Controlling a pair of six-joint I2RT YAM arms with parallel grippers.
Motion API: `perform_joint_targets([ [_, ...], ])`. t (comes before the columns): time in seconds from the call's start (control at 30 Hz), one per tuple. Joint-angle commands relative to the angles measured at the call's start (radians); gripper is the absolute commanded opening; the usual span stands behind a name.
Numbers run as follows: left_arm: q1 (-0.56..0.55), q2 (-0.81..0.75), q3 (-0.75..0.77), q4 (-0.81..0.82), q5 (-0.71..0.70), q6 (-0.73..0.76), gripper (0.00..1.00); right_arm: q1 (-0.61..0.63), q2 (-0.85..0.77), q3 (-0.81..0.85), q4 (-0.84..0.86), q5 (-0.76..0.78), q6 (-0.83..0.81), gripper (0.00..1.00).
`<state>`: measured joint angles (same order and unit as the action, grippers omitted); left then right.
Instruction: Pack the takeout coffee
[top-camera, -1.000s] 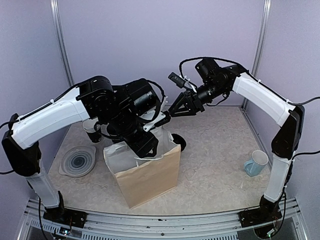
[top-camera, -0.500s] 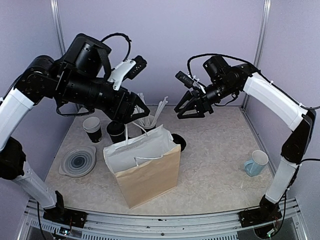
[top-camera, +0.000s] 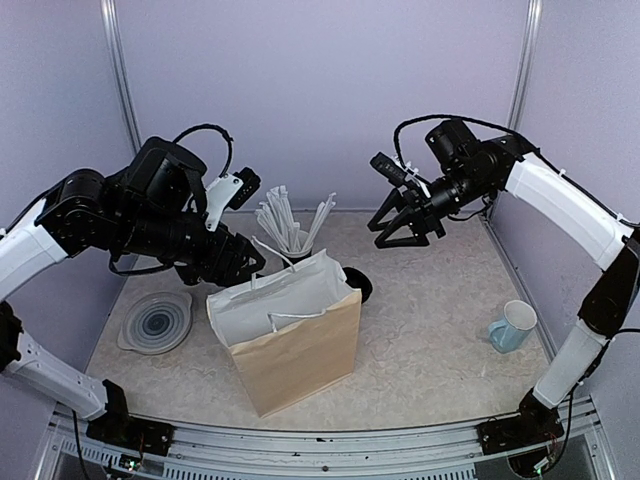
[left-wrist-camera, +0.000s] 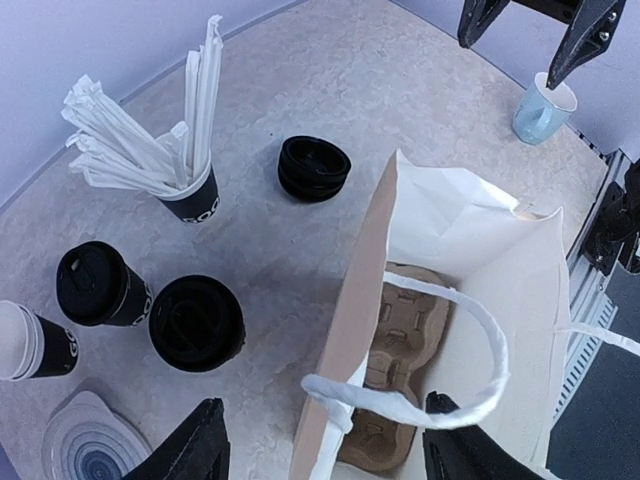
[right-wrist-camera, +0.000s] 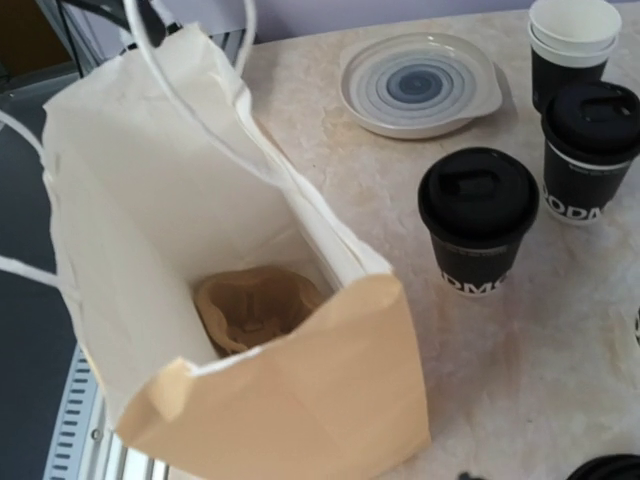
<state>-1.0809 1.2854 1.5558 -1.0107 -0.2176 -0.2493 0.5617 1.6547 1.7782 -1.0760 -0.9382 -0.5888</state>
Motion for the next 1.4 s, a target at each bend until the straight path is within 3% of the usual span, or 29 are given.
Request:
perform_joint_targets([
  [0.0,0.034,-0.014,-0.011,0.127,-0.019,0.104,0.63,-0.009,-0.012,-0.01,-0.006,0.006,-0.01,0.57],
  [0.07,0.042,-0.002,-0.012,0.198,-0.017,0.197,0.56,-0.009,-0.008,-0.009,-0.004,0.009,-0.009,0.57],
  [0.2,0.037,0.034,0.021,0.305,0.096,0.318,0.31,-0.012,-0.003,-0.017,-0.003,0.02,-0.01,0.57],
  [0.3,0.02,0.058,0.027,0.328,0.189,0.36,0.23,-0.02,-0.004,-0.037,0.003,0.025,-0.01,0.57],
  [0.47,-0.012,0.077,0.012,0.314,0.206,0.377,0.0,-0.039,-0.005,-0.056,0.013,0.028,-0.007,0.56],
  [0.73,-0.129,0.006,-0.002,0.354,0.251,0.316,0.0,-0.05,0.033,-0.04,0.008,0.024,-0.008,0.55],
  [1.07,-0.301,0.034,-0.037,0.343,0.312,0.192,0.0,-0.056,0.069,-0.033,0.003,0.021,-0.014,0.55],
  [1.37,-0.326,0.049,-0.044,0.364,0.469,0.134,0.0,-0.056,0.077,-0.04,-0.005,0.009,-0.022,0.55],
])
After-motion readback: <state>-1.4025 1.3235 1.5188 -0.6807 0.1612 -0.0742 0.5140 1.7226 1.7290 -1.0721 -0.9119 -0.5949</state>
